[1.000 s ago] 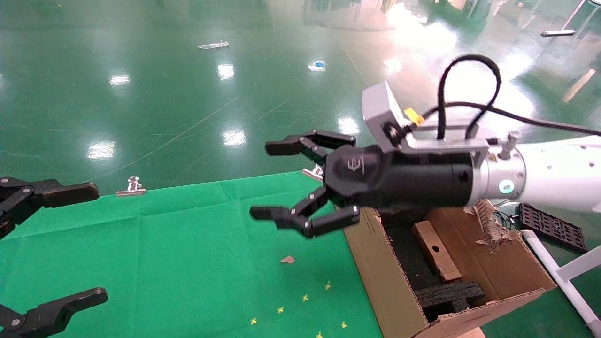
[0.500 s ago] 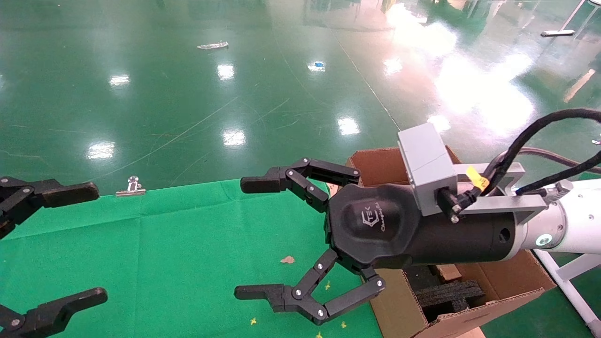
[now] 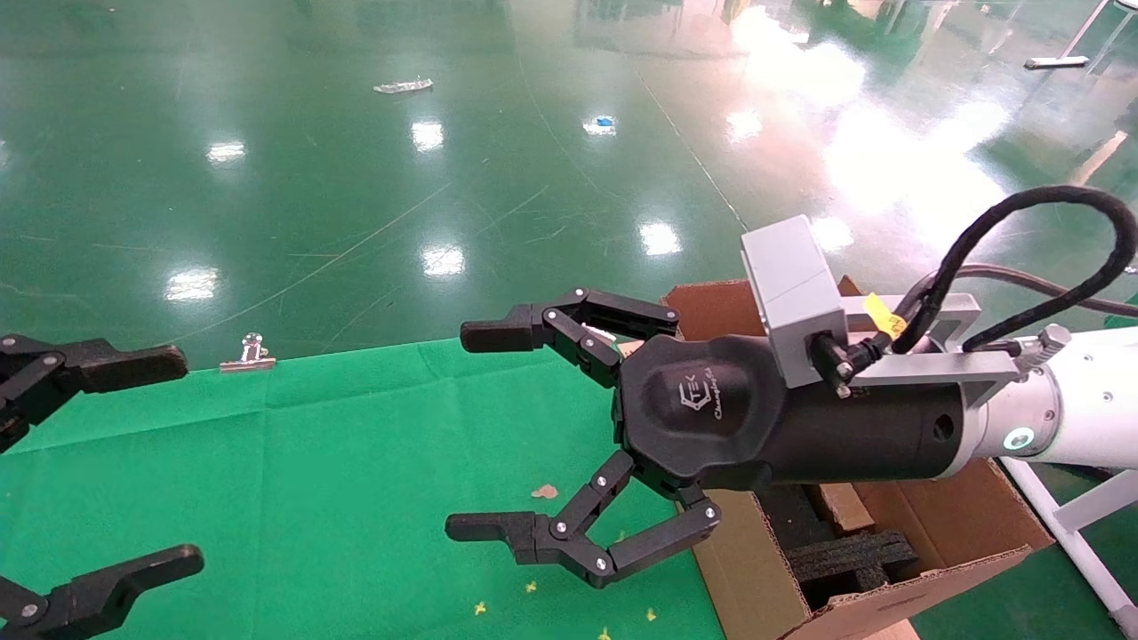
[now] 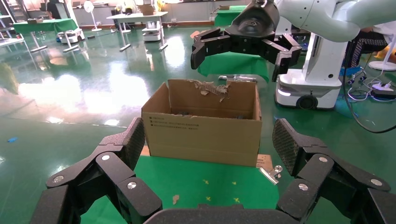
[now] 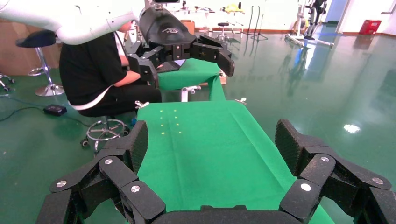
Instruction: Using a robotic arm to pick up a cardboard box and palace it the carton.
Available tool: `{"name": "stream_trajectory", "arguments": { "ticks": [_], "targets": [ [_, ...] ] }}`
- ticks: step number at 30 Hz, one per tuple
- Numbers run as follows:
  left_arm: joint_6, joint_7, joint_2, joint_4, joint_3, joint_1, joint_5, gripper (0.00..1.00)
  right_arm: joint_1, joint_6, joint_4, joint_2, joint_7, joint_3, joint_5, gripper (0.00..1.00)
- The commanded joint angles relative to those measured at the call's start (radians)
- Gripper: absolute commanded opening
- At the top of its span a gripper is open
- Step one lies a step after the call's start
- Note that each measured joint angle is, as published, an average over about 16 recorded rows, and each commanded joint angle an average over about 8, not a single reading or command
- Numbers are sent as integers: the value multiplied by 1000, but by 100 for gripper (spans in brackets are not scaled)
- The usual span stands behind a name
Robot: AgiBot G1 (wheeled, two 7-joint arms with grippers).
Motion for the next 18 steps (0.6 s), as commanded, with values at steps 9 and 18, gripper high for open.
{"name": "stream_trajectory", "arguments": {
  "ticks": [9,18],
  "targets": [
    [0,0,0,0,0,0,0,100,10,3,-8,0,1,-10,-5,100],
    [0,0,0,0,0,0,0,100,14,4,-11,0,2,-14,-7,100]
  ]
}}
